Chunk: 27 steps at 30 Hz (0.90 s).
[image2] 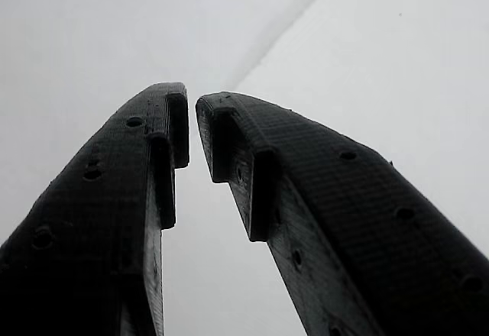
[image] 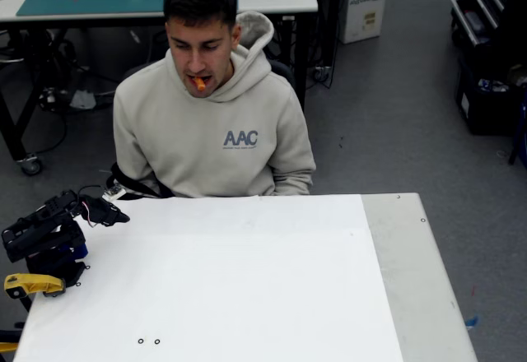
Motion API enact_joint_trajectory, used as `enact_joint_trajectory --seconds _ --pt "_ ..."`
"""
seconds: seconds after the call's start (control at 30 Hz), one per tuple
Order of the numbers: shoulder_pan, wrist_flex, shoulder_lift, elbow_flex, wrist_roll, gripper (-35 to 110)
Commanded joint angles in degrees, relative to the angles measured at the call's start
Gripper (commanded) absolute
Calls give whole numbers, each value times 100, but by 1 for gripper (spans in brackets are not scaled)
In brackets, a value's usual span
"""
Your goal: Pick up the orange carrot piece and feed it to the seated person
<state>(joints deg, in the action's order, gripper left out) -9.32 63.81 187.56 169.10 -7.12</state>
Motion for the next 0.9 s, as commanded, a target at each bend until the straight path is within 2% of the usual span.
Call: enact_joint_trajectory --seconds 0.0,0.33,0.6,0.87 --pt "-26 70 97 -62 -70 -2" --pt "18 97 123 -79 -53 -2" --pt "1081 97 105 -79 -53 -2" --pt "1028 97 141 -88 -62 -2"
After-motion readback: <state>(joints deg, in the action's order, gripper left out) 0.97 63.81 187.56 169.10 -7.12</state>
